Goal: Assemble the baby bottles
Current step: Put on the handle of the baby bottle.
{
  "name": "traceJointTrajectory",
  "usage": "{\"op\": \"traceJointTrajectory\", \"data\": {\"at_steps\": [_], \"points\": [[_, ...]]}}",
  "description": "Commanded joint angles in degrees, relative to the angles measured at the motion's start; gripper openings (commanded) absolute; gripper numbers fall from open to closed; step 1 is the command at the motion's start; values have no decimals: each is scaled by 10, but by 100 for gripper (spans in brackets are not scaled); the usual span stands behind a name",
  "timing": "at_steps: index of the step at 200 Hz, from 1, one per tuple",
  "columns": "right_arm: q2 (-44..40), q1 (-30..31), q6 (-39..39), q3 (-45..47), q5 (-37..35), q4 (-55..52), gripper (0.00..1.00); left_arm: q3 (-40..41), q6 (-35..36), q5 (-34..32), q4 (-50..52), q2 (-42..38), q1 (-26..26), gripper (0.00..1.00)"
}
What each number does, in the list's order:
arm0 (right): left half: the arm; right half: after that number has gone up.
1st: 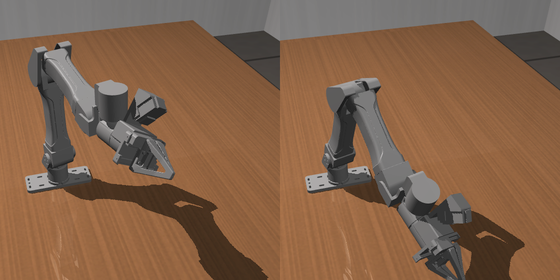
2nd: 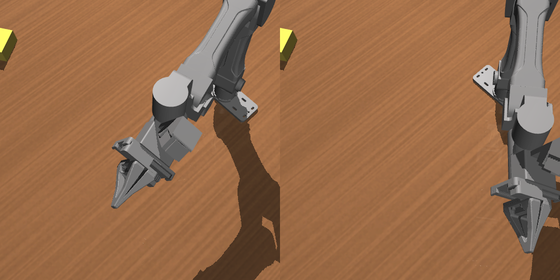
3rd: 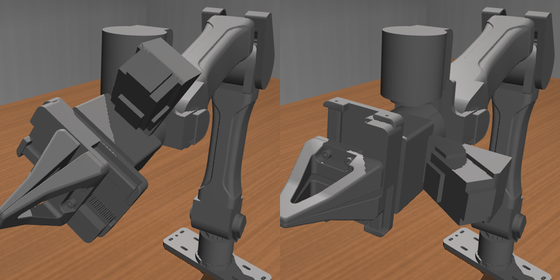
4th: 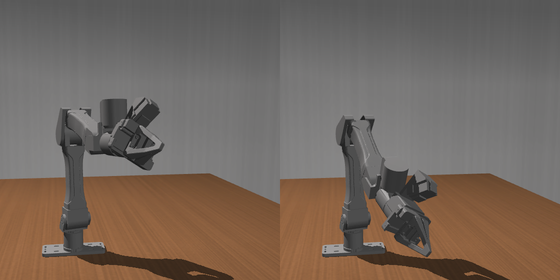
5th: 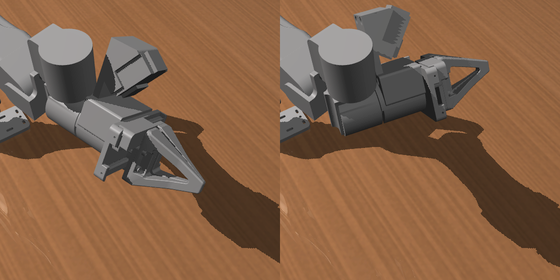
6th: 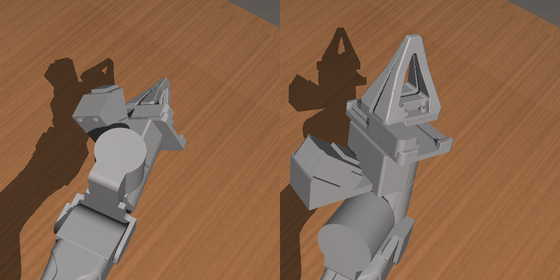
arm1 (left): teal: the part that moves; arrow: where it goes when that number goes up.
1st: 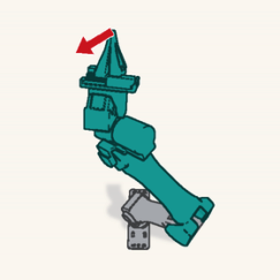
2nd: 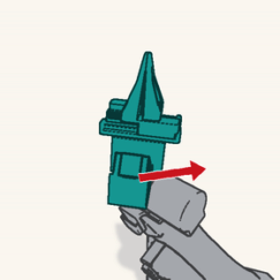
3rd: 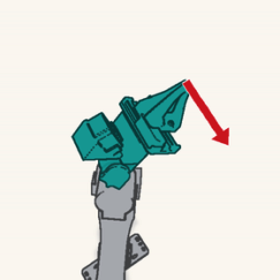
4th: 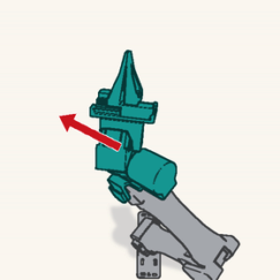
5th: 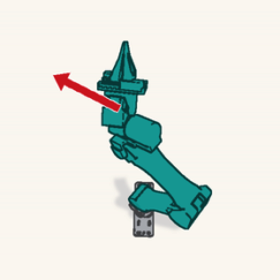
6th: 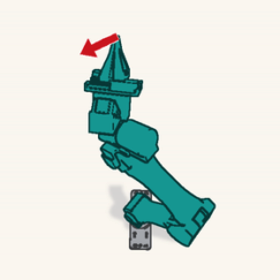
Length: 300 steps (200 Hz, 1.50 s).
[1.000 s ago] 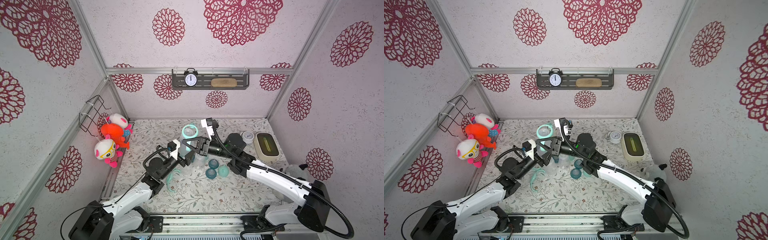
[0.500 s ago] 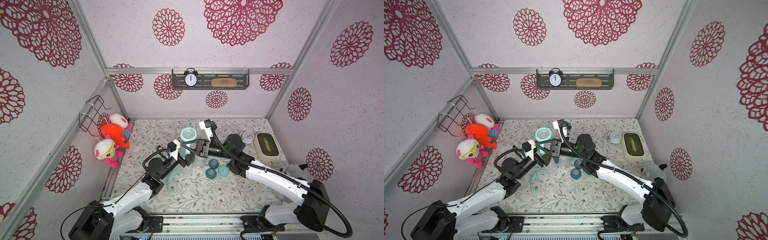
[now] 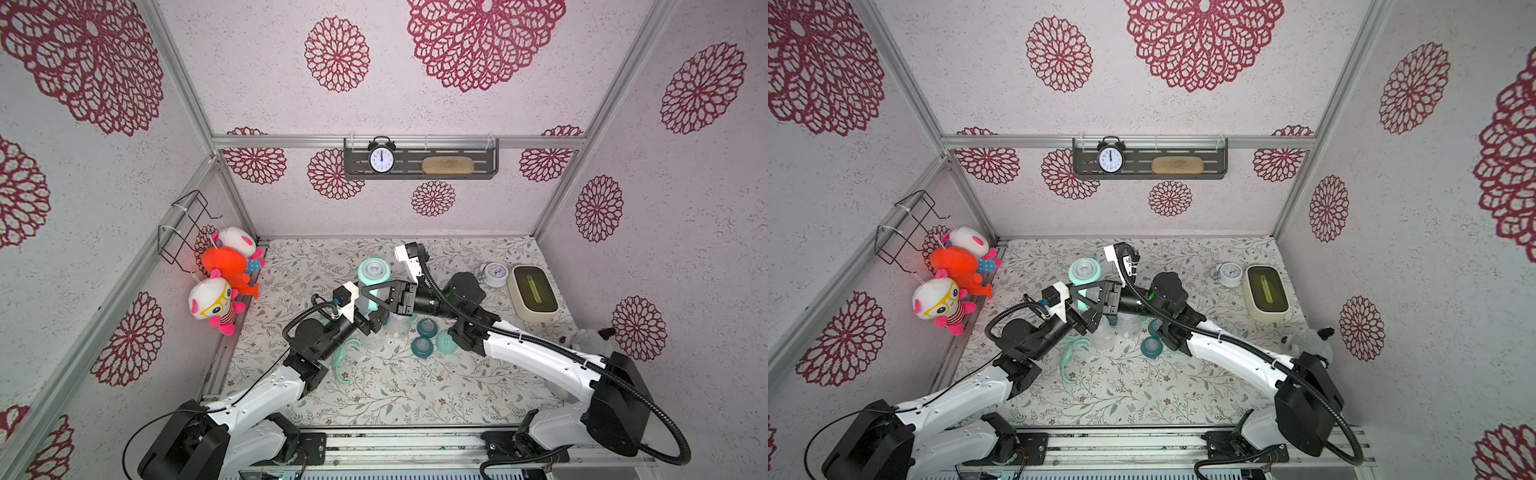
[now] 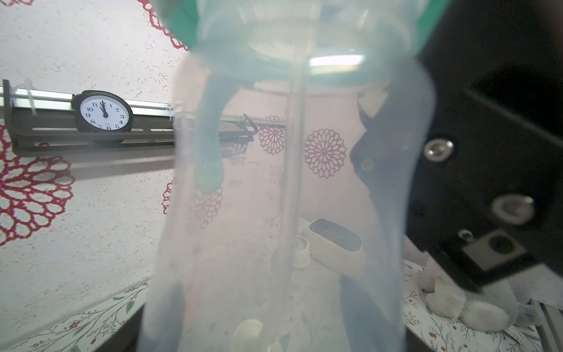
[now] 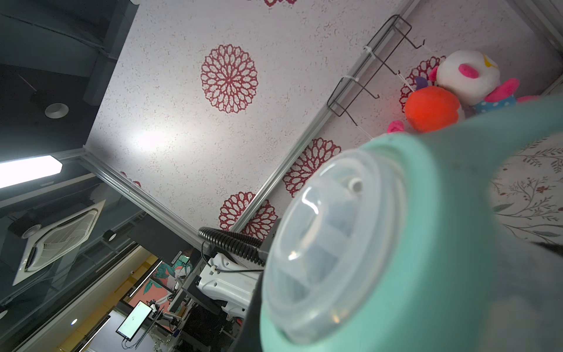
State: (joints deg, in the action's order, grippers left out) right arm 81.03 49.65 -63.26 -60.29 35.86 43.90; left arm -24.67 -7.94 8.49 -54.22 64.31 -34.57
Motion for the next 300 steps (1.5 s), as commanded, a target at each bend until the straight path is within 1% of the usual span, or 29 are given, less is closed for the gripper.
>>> {"op": "traceJointTrajectory", "data": {"at_steps": [1,5,16,35,50,72,92,130,147,166,191,205,221,242,267,275,300], "points": [[0,-2,-17,2,6,40,0,-2,0,-9,-51,-1,3,0],[-1,-2,-17,3,5,39,1,-3,-1,-9,-52,0,2,0],[-2,-2,-15,3,3,37,8,-3,-1,-10,-51,0,2,0],[-5,-2,-10,3,2,30,26,-5,0,-11,-47,0,2,0],[-9,-2,3,0,-1,12,33,-4,1,-12,-46,0,2,0],[-16,-2,18,-4,-6,-11,38,-5,2,-13,-42,-3,3,0],[-22,-2,32,-5,-8,-28,45,-7,5,-13,-34,-5,3,0],[-45,-3,71,-4,-17,-82,53,-16,7,-10,-12,-8,3,0],[-61,-4,94,-1,-24,-116,55,-19,7,-8,-5,-10,4,0],[-76,-7,113,5,-13,-126,62,-18,1,-11,-3,-9,10,0],[-100,-11,158,4,-30,-200,62,-19,-14,7,-5,-5,28,0],[-119,-13,197,4,-50,-253,64,-16,-16,9,-3,-10,33,0],[-146,-15,251,8,-76,-313,69,-12,-18,14,3,-15,40,0],[-193,-20,315,25,-136,-380,77,-9,-26,28,13,-23,49,0],[-221,-31,353,31,-179,-454,92,-11,-30,50,39,-36,53,0],[-225,-34,360,30,-192,-479,98,-10,-30,57,46,-43,55,0],[-225,-36,399,31,-233,-551,99,-8,-32,78,72,-59,55,0]]}}
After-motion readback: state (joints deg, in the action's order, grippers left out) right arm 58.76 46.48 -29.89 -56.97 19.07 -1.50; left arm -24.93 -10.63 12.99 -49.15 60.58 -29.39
